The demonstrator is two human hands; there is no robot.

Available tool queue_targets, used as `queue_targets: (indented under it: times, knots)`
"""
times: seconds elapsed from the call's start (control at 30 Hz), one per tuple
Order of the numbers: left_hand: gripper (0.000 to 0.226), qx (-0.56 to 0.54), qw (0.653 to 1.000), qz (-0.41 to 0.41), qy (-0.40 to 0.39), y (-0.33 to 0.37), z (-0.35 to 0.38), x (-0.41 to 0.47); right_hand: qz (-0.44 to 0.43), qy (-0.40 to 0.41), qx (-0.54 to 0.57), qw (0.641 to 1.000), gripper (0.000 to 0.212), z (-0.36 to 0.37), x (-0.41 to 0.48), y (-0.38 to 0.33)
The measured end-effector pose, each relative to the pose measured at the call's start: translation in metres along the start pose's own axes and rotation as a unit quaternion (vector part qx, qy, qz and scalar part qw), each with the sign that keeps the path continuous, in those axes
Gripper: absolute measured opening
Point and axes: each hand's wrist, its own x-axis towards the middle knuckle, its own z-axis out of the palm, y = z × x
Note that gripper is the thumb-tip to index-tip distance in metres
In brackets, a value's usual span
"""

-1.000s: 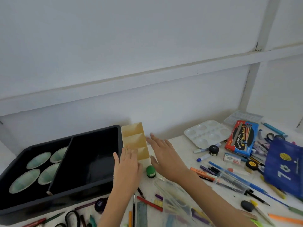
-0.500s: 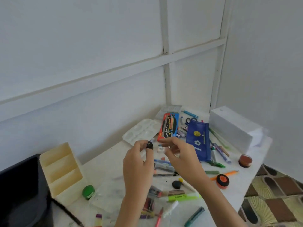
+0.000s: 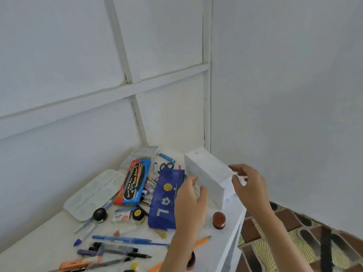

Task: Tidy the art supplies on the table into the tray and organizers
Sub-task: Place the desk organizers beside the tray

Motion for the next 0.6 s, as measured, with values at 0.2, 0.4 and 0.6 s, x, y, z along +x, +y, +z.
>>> queue_targets:
  times: [0.2, 0.4, 0.6]
  knots:
    - [0.059, 0.056, 0.997, -0.028, -0.034, 0.018, 0.064, 0.035, 0.042, -0.083, -0.056, 0.994, 0.035, -0.003, 0.042, 0.056]
    - [0.092, 0.076, 0.982, -0.173, -0.032, 0.029, 0.111, 0.068, 0.148, -0.153, 0.165, 0.963, 0.030, 0.004, 0.036, 0.064]
    - [0.113, 0.141, 0.966, -0.215, 0.023, 0.031, 0.127, 0.070, 0.280, -0.162, 0.272, 0.906, 0.034, 0.006, 0.050, 0.075]
